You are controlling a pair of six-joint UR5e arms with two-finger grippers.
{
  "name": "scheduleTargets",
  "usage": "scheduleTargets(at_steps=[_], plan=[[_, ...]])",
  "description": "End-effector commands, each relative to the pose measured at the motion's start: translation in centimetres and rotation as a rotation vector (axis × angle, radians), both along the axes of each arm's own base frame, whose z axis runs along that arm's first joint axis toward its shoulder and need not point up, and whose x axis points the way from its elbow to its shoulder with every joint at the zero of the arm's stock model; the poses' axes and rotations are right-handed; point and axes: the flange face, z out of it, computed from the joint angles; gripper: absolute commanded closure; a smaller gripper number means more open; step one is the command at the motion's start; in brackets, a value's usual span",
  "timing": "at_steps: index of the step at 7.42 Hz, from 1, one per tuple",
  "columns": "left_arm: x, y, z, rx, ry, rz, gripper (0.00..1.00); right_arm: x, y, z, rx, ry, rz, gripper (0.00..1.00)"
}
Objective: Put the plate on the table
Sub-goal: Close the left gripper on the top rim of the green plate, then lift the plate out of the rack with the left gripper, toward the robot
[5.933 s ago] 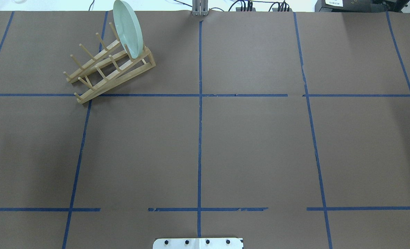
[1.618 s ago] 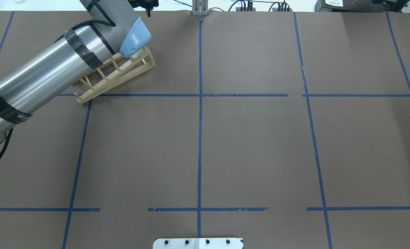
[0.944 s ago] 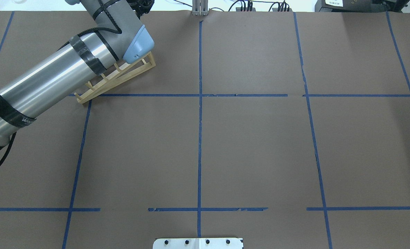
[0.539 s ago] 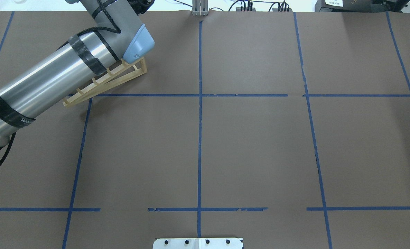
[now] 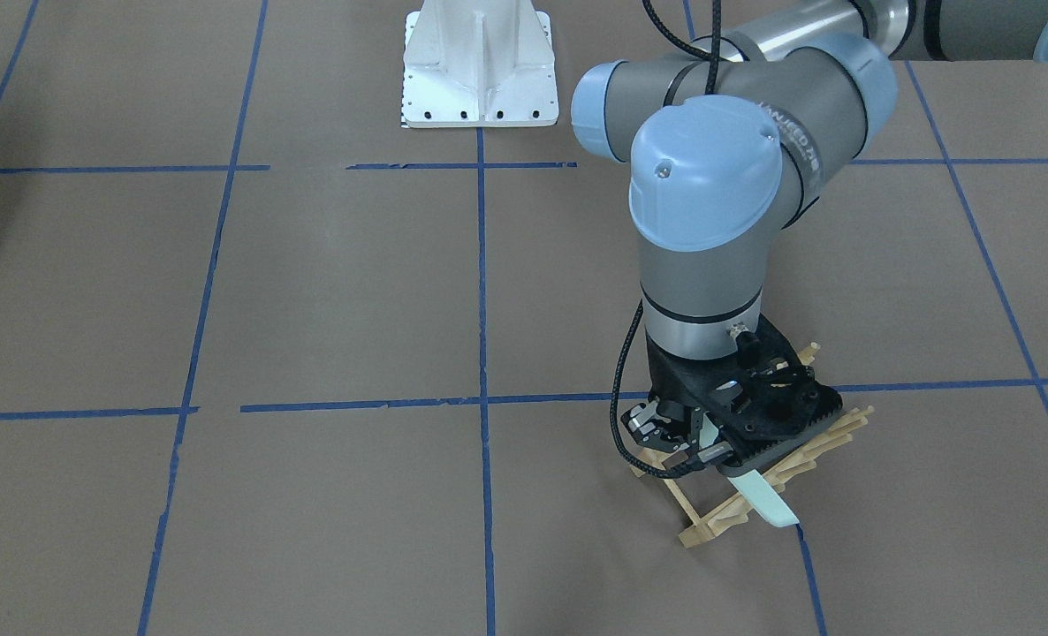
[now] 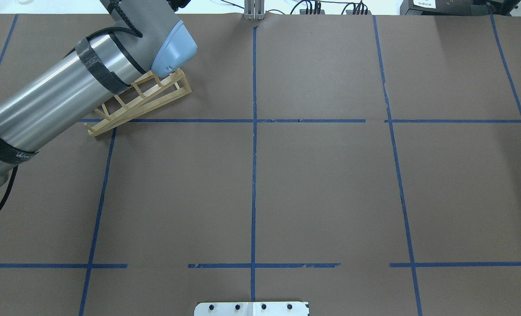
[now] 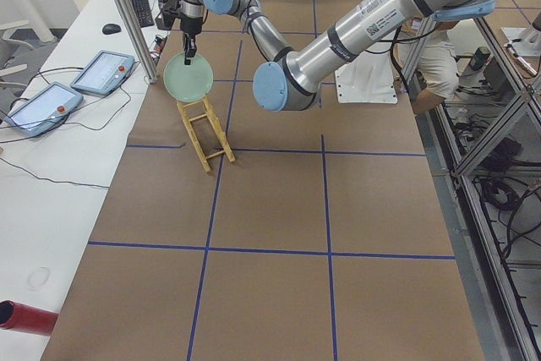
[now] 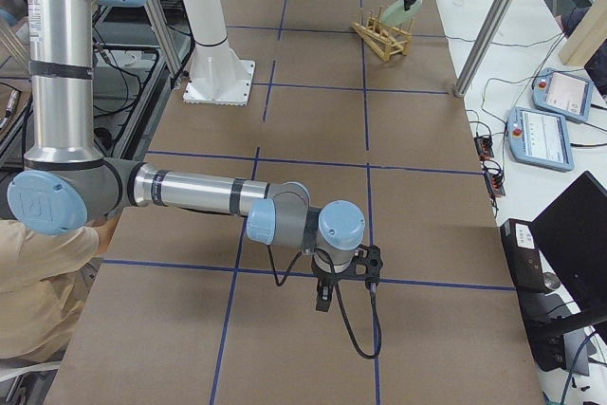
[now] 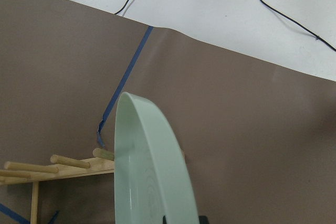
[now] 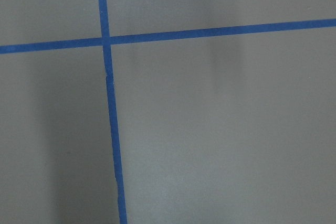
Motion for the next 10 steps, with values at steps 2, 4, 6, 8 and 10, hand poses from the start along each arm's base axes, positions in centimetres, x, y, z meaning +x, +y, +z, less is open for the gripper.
scheduleTargets(at_steps=[2, 4, 6, 8, 10], plan=[[-5.6, 2.5, -4.8, 0.034, 0.053, -0.03, 1.0, 0.0, 0.0, 0.0, 0.0, 0.0, 0.0, 0.0], [-6.5, 5.7, -5.3, -0.101, 0.036, -0.001, 1.0, 0.0, 0.0, 0.0, 0.0, 0.0, 0.0, 0.0], [-0.1, 11.6, -4.3, -0.272, -0.019, 0.042, 1.0, 0.0, 0.0, 0.1, -0.001, 0.0, 0.0, 0.0], [10.6, 18.1, -0.3, -0.408, -0.117, 0.117, 1.0, 0.0, 0.0, 0.0, 0.0, 0.0, 0.0, 0.0], [19.0, 20.8, 5.1, -0.519, -0.275, 0.185, 1.0, 0.0, 0.0, 0.1, -0.001, 0.0, 0.0, 0.0]])
